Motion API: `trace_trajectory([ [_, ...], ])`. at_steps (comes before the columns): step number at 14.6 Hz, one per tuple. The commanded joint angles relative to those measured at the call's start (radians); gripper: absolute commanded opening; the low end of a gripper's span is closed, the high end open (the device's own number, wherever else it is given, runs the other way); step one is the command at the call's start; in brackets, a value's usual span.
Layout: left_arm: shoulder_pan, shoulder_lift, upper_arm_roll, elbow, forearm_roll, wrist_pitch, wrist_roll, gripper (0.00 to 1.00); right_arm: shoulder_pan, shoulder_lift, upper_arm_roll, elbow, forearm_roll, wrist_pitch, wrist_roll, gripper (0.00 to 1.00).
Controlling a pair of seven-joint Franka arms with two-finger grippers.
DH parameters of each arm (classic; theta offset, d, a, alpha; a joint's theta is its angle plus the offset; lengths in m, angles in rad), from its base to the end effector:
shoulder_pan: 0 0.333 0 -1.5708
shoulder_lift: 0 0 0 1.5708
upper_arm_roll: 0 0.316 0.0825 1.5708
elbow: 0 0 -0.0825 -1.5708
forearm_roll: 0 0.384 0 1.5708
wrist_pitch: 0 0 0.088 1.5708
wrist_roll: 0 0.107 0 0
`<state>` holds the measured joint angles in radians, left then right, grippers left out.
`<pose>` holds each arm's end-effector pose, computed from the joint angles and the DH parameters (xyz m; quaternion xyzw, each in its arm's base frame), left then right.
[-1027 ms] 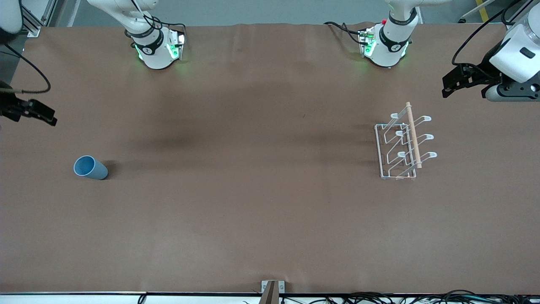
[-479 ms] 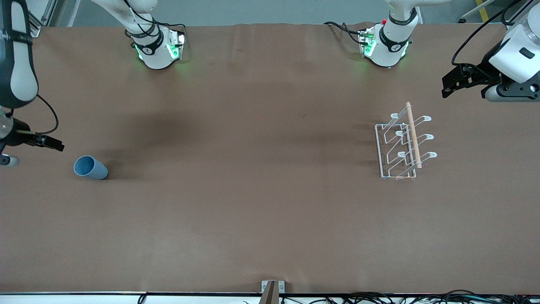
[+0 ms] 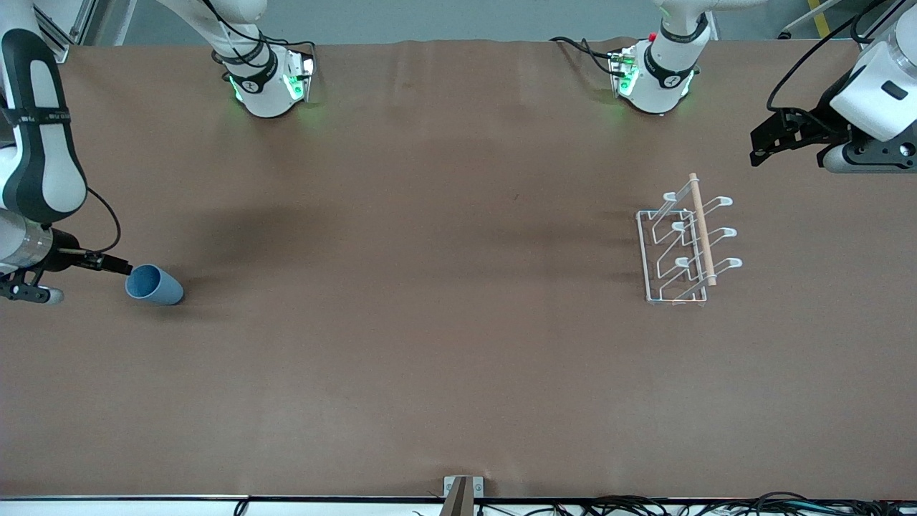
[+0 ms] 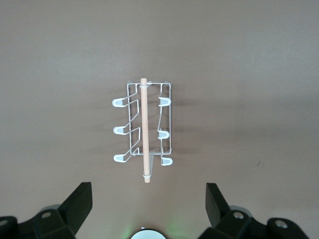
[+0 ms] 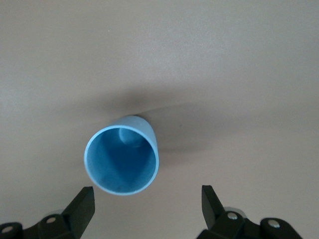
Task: Hang cup on cup holder
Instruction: 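Move the open right gripper down to the light blue cup, then close the right gripper on the blue cup's rim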
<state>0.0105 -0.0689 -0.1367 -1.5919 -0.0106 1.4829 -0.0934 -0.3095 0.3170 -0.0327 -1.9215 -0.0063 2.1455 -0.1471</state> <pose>0.5193 -0.0699 0.6439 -0.9997 0.0165 0.0203 0.0016 0.5722 -0.2032 0.3199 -0.9944 0.0949 0.0469 0.0038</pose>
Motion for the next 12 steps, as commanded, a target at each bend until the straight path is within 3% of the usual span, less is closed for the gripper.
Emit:
trace_trajectory([
  [1, -0.006, 0.014, 0.000, 0.027, 0.003, -0.013, 0.011, 1.00, -0.029, 0.036, 0.016, 0.007, 0.019, 0.033, -0.046, 0.95],
  [8, -0.009, 0.017, -0.001, 0.027, 0.001, -0.013, 0.012, 1.00, -0.034, 0.100, 0.017, 0.009, 0.020, 0.100, -0.069, 0.87],
  [12, -0.006, 0.018, -0.001, 0.027, -0.002, -0.012, 0.011, 1.00, -0.036, 0.126, 0.019, 0.010, 0.022, 0.139, -0.069, 0.76],
])
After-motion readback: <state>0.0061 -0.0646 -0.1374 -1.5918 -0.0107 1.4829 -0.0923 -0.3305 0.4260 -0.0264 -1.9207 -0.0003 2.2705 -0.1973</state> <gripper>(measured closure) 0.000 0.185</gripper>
